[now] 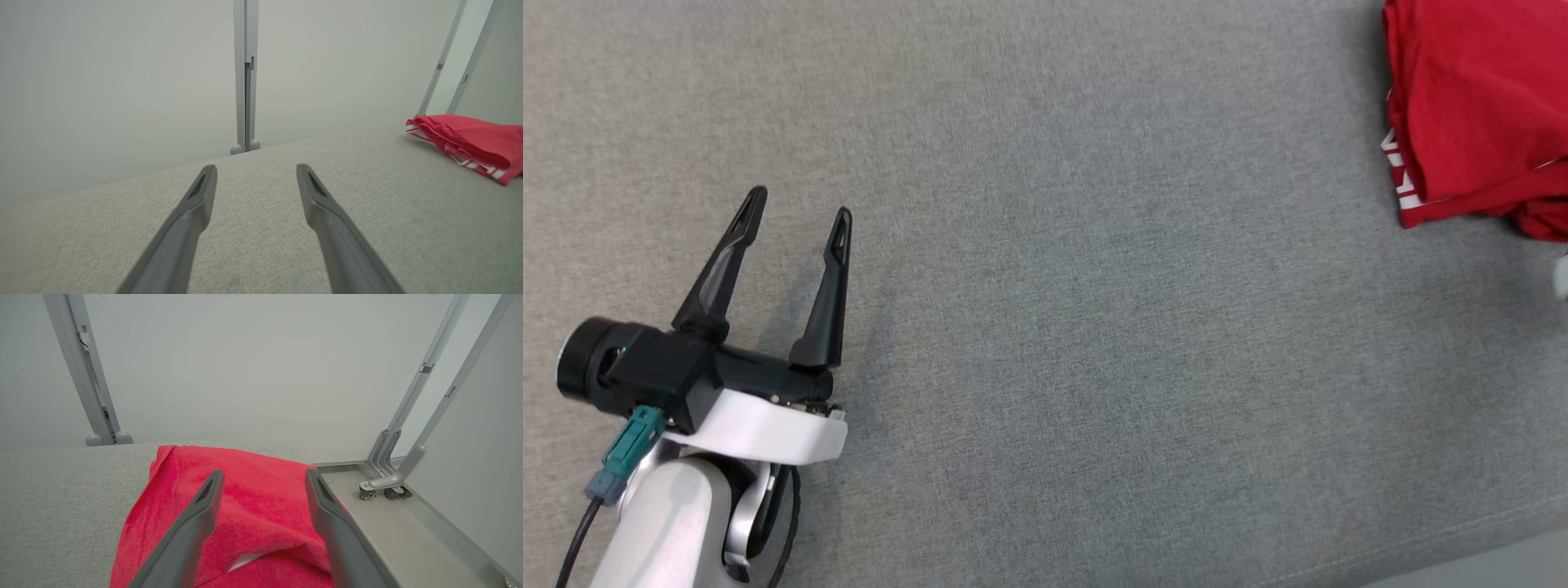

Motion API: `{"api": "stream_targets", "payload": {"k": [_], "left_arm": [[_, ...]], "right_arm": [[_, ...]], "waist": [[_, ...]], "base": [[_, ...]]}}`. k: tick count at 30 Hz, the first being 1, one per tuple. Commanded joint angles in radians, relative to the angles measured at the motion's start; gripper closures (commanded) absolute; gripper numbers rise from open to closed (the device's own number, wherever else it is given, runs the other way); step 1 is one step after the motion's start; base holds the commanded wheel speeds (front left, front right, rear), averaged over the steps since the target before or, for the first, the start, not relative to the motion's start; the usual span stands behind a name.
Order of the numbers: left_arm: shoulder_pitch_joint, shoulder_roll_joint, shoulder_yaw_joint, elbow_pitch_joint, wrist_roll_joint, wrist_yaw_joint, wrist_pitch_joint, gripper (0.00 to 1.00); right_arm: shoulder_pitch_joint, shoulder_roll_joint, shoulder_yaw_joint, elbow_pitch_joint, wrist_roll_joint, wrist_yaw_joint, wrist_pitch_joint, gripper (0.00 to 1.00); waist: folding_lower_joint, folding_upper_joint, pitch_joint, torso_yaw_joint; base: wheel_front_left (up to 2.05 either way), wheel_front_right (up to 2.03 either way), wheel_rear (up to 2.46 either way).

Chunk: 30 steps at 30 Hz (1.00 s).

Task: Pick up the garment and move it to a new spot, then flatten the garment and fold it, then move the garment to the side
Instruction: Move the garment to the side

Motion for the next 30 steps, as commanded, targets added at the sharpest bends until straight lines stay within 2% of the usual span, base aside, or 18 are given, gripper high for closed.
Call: {"api": "stream_targets", "payload": {"k": [1,8,12,17,21,30], "left_arm": [[0.016,0.000,0.006,0.008,-0.010,0.008,-0.006,0.00],[0.072,-0.020,0.032,0.046,-0.044,0.037,-0.030,0.00],[0.091,-0.028,0.041,0.071,-0.059,0.050,-0.042,0.00],[0.105,-0.036,0.050,0.102,-0.070,0.057,-0.054,0.00],[0.134,-0.043,0.073,0.142,-0.088,0.080,-0.069,0.00],[0.243,-0.049,0.106,0.175,-0.120,0.097,-0.089,0.00]], "right_arm": [[0.042,0.016,-0.004,-0.038,-0.002,0.000,-0.005,0.00],[0.230,0.143,0.018,-0.274,-0.023,0.000,-0.005,0.00],[0.303,0.191,0.042,-0.372,-0.031,0.000,-0.002,0.00],[0.362,0.224,0.060,-0.453,-0.047,0.000,0.022,0.00],[0.441,0.253,0.072,-0.533,-0.068,0.000,0.052,0.00],[0.587,0.284,0.060,-0.631,-0.081,0.000,0.108,0.00]], "waist": [[0.0000,0.0000,-0.041,0.006],[0.0000,0.0000,-0.120,0.035],[0.0000,0.0000,-0.159,0.070],[0.0000,0.0000,-0.188,0.111],[0.0000,0.0000,-0.227,0.165],[0.0000,0.0000,-0.321,0.200]], "base": [[0.00,0.00,0.00],[0.00,0.00,0.00],[0.00,0.00,0.00],[0.00,0.00,0.00],[0.00,0.00,0.00],[0.00,0.00,0.00]]}}
